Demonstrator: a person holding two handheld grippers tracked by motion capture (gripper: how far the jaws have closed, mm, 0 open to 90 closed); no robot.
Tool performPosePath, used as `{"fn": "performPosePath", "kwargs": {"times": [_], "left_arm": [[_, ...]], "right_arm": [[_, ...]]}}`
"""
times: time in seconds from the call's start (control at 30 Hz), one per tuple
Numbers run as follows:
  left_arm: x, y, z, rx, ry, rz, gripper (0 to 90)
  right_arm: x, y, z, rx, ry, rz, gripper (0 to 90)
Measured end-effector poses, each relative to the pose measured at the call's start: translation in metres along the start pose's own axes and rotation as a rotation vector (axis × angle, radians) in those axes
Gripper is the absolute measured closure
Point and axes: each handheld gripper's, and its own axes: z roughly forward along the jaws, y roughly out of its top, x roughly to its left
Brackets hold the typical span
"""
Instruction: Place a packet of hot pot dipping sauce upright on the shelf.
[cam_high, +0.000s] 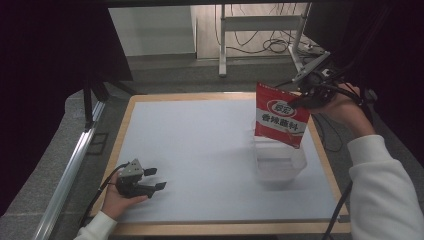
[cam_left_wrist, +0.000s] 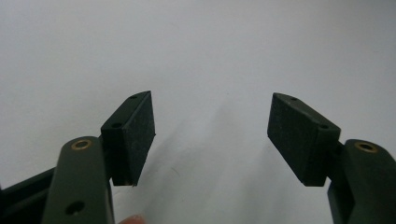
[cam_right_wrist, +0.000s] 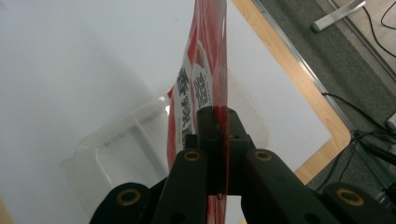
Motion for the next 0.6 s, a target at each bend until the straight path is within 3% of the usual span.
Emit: {"fn": "performPosePath", "kwargs": {"times": [0.3,0.6], "left_arm": [[-0.002,0.000,0.000,0.007,0.004,0.002,31.5],[-0.002,0.000,0.001,0.010,0.005,0.001,31.5]], "right_arm": [[-0.009,-0.007,0.015,-0.029,0.011,-0.024,88.7],[-0.014,0.000,0.011,-0.061,-0.002,-0.052,88.6]]}}
